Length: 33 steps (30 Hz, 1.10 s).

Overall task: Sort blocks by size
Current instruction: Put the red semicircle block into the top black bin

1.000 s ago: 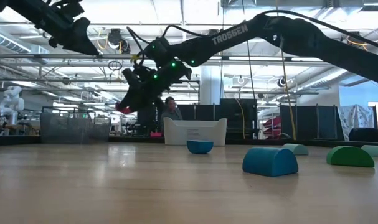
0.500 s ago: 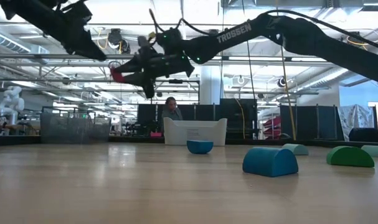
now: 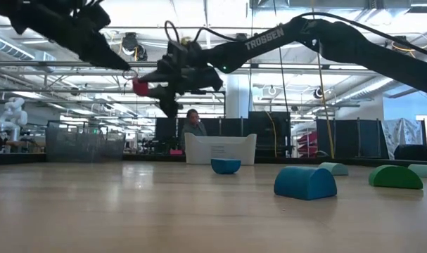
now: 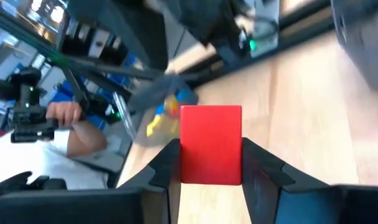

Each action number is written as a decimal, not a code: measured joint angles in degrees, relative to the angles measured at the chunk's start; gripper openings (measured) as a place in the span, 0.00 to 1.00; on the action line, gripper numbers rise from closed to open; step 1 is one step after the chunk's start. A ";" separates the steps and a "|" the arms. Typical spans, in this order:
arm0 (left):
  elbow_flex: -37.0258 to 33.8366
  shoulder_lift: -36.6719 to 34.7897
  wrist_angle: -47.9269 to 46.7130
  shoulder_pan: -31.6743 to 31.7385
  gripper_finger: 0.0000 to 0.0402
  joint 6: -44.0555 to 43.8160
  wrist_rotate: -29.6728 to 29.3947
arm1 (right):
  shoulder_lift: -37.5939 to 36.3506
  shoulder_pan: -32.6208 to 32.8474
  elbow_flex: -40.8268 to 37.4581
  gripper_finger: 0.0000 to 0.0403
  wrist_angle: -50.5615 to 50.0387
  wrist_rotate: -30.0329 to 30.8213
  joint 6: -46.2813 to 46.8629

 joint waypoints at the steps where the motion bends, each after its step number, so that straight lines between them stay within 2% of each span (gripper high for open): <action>1: -0.74 0.10 0.58 -0.11 0.32 0.39 -0.11 | 0.00 -0.19 0.00 0.27 -2.15 -0.04 -1.67; 5: -2.36 0.14 2.45 -0.14 0.32 1.51 0.39 | 0.00 -0.31 0.00 0.29 -5.78 -0.05 -5.06; 10: -3.49 1.61 3.81 -0.66 0.34 1.78 5.02 | 0.00 -0.22 0.00 0.28 -1.83 -0.38 -3.62; 14: -4.43 4.66 5.51 -2.09 0.45 2.22 4.40 | 0.00 -0.28 -0.01 0.28 1.21 -0.56 -0.85; 19: -4.94 7.70 9.43 -3.59 0.64 5.15 -3.82 | 0.02 -0.45 -0.07 0.28 2.18 -1.27 -0.58; 22: -5.10 8.67 10.22 -4.32 0.71 8.45 -5.54 | 0.02 -0.06 -0.02 0.28 2.64 -2.08 -0.63; 30: -5.06 9.28 14.22 -7.19 0.73 15.11 -5.66 | 0.02 -0.23 -0.02 0.28 2.42 -2.10 -0.63; 33: -5.05 9.28 14.14 -8.57 0.70 17.36 -5.51 | 0.02 -0.23 -0.02 0.29 2.42 -2.04 -0.68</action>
